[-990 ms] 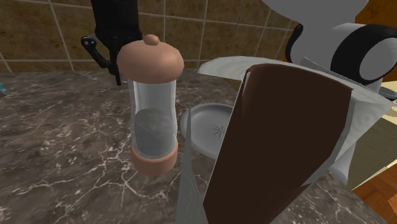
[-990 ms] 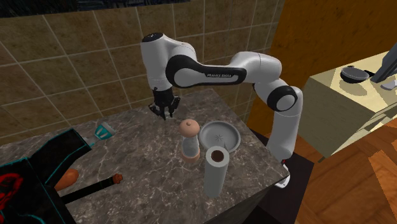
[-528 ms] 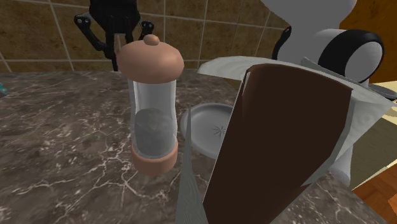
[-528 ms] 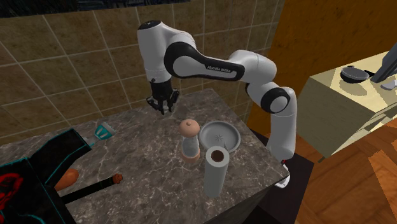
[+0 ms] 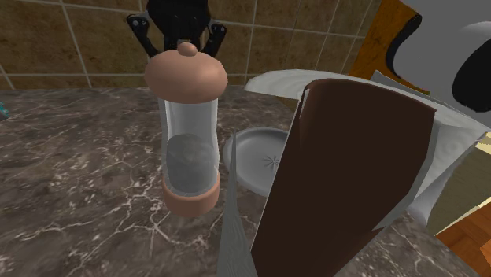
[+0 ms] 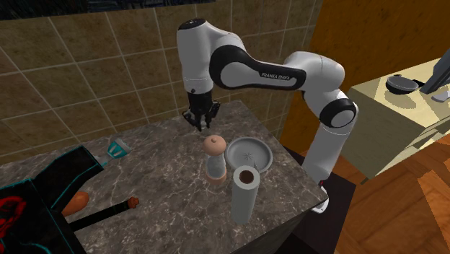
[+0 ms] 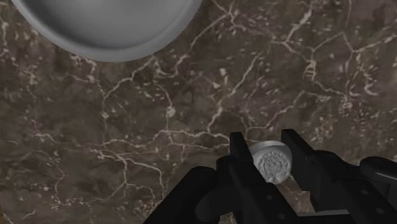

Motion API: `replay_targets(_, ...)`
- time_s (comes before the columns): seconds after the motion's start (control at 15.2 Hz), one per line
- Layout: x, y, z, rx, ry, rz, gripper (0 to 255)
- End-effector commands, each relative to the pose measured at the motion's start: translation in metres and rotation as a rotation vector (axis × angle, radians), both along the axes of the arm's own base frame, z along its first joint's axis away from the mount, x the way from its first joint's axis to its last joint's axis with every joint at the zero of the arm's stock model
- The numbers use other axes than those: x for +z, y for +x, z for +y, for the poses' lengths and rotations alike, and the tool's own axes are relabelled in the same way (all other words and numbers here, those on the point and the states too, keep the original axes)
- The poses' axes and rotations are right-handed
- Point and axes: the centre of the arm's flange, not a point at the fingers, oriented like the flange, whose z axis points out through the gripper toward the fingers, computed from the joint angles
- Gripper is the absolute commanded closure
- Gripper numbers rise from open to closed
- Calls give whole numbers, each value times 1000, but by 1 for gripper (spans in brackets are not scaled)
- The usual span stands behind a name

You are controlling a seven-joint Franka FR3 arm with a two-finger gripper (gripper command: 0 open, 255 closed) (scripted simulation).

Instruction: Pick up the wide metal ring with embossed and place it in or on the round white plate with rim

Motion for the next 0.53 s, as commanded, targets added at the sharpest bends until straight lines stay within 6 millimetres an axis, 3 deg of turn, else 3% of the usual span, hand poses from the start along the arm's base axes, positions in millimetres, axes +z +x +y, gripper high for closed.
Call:
replay_targets(0.0, -4, -25, -8, -3, 1, 2, 255)
replay_targets(0.46, -4, -112, -39, -3, 1, 2, 255)
